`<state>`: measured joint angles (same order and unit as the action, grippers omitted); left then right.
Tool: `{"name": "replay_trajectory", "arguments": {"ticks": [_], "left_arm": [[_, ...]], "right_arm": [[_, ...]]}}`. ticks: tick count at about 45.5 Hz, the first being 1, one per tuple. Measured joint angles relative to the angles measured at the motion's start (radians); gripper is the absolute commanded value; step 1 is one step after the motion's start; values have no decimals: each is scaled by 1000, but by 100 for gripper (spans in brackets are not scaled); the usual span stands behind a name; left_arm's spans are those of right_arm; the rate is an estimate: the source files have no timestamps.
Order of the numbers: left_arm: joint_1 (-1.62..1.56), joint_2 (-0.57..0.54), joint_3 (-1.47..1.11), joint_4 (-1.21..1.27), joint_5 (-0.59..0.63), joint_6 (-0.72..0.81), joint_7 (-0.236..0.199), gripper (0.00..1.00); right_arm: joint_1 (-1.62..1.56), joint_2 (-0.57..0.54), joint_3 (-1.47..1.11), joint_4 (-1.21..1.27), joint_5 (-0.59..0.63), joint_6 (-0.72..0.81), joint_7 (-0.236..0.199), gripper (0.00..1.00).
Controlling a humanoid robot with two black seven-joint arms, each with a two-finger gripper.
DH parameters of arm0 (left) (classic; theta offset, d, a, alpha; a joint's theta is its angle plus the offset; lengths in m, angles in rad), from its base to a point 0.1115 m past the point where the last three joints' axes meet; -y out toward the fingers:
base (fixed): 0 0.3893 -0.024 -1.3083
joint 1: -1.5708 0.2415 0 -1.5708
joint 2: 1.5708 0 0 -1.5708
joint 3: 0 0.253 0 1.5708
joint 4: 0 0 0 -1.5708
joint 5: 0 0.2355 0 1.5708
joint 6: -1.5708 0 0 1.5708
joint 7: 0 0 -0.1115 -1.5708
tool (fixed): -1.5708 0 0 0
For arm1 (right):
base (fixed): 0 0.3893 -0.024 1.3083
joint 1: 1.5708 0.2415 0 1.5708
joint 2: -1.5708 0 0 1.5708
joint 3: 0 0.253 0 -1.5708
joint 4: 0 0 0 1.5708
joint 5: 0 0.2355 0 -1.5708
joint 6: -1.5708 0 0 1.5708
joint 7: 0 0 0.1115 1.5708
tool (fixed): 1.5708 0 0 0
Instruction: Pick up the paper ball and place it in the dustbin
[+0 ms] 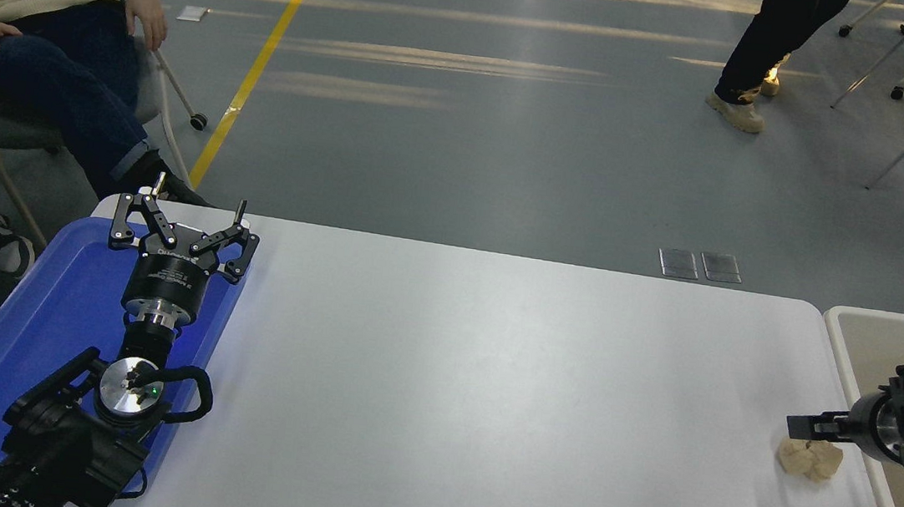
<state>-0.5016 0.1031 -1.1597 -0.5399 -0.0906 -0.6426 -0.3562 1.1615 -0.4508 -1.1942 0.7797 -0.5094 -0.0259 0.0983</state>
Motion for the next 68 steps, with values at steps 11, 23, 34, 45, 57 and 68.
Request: {"name": "replay_trajectory", "arguments": {"ticks": [11,23,34,45,57,68], "left_arm": [[0,1,0,0,0,0,-1,100],[0,1,0,0,-1,0,-1,100],[0,1,0,0,-1,0,-1,100],[0,1,0,0,-1,0,-1,100],[0,1,0,0,-1,0,-1,100],[0,1,0,0,-1,0,-1,100]], "right_arm": [[-54,-1,61,-50,4,4,-17,100],[-89,0,117,-66,5,5,-25,100],[-117,2,164,-71,3,7,-39,100],[-132,4,183,-72,2,8,-44,98],[-143,6,205,-72,-1,12,-46,95],[-154,8,219,-71,-3,15,-48,58]]}}
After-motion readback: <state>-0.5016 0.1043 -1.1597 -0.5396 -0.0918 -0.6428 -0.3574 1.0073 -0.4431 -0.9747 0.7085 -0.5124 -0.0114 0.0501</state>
